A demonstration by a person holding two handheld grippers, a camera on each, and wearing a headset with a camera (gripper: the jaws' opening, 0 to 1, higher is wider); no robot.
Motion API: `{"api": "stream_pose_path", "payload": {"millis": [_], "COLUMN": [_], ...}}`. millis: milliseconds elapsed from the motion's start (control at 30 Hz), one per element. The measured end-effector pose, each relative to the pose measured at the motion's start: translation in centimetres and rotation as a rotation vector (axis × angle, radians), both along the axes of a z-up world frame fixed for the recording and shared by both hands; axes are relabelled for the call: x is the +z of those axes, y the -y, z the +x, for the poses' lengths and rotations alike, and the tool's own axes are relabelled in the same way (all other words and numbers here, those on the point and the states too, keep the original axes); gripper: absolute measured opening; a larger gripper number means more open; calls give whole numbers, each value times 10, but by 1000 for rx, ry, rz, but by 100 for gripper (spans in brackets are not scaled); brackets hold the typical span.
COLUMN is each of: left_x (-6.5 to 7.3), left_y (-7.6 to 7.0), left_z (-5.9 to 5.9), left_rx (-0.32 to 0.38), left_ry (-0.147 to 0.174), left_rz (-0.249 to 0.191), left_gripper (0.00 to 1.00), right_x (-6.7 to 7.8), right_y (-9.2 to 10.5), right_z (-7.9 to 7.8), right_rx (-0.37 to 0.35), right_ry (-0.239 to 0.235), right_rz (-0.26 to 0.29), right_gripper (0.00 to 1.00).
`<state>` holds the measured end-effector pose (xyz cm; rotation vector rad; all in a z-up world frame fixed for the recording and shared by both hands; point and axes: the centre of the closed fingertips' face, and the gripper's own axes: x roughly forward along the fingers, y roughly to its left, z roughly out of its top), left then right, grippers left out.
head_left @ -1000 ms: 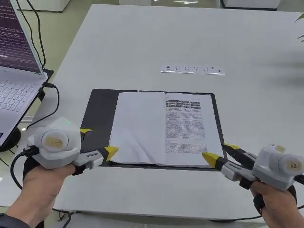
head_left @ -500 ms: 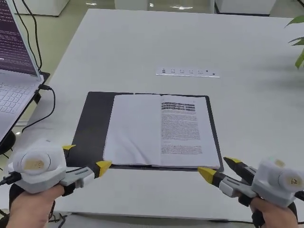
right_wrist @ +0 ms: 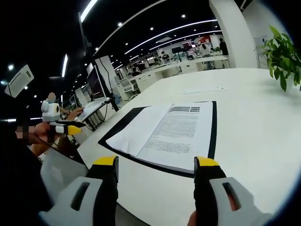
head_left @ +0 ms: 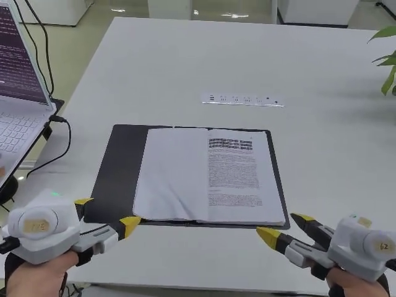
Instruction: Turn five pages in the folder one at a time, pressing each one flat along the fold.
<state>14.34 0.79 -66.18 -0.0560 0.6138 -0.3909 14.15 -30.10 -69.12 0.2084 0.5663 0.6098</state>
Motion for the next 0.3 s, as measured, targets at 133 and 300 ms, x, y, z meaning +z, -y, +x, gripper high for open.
{"api": "stream_pose_path", "payload": {"millis": [133, 300], "left_x": [2, 1], "left_y": [0, -1], "left_z": [0, 2], "left_rx": [6, 9], "left_ry": [1, -2], "left_rz": [-2, -6], "left_gripper": [65, 65], "right_x": [0, 1], "right_y": [5, 10], "right_z": [1, 3], "right_rx": [-23, -41], "right_ry": [-6, -6], "right_rz": [16, 24], "right_gripper": [64, 63]}}
